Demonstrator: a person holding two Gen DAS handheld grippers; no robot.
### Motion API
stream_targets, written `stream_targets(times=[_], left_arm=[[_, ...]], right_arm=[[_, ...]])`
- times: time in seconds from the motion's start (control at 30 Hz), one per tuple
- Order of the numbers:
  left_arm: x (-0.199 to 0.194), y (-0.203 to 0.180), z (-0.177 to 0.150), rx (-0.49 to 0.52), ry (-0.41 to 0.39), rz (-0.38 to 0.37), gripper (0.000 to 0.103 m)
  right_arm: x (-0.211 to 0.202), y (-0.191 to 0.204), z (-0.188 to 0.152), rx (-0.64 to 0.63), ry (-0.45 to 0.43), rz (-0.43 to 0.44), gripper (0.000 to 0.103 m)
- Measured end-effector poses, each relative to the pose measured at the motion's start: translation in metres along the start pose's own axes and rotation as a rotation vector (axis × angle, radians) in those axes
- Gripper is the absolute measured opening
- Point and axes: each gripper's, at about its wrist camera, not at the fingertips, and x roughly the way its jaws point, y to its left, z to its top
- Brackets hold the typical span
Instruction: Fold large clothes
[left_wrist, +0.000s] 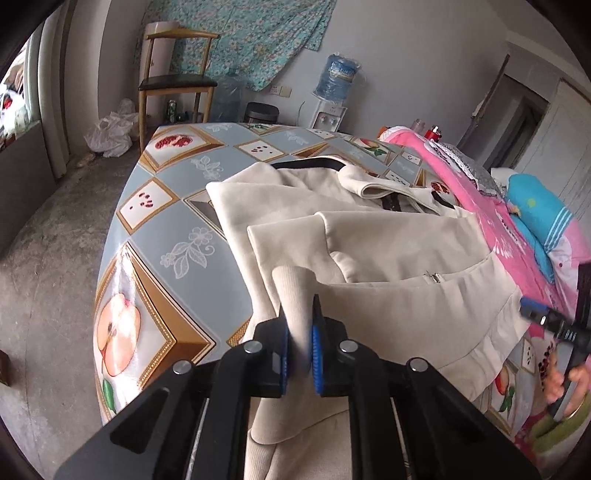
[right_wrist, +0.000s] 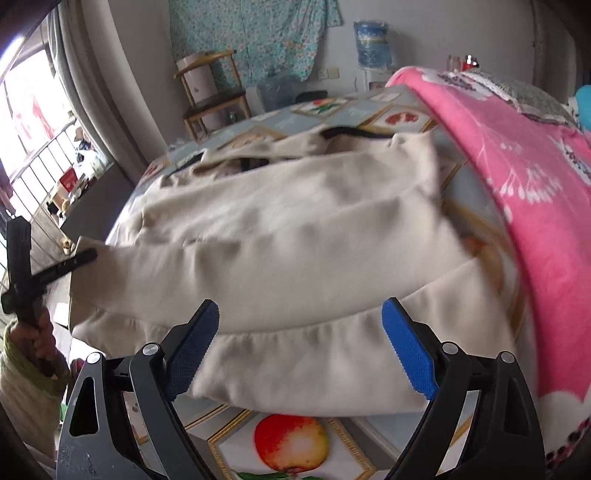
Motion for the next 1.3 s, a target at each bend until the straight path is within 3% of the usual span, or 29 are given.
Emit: stream_targets(times=[0.07,0.13,0.37,0.53,0.83,1.03,1.23,1.3], left_arm=[[-0.002,-0.011,-0.001,0.052,-0.003,0.035,0.009],[-0.002,-0.017,-0.001,0.072,-0.002,0.055,0.008],[0.0,-0.023,-0.001,0.092,-0.002,0.096,0.008],[0.002,-0.022,-0.001,0.081,0.001,0.102,0.008],[0.005,-0.021,0.0,0.079,0.009,0.116,0.007],[0.005,-0.021,0.0,0.076,0.007,0.117,0.007],[0.005,-0.026,-0.001,0.113,0.003,0.147,0.007],[0.006,-0.027,-0.002,0.119,0.001,0.157,0.007]], right_arm=[[-0.003,-0.021,0.024,0.015,-0.016,-0.002,0.086],[0.004,-0.045,0.05,0.047,-0.008,0.054,0.086],[0.076,-0.107,0.109,0.209,0.16,0.211,0.08],[0.105,-0.12,0.108,0.253,0.249,0.248,0.079],[0.076,-0.13,0.076,0.282,0.288,0.352,0.076],[0.061,-0.119,0.069,0.207,0.275,0.256,0.056],[0.051,-0.089,0.063,0.014,0.233,0.011,0.028],[0.046,-0.074,0.057,-0.059,0.216,-0.05,0.01]])
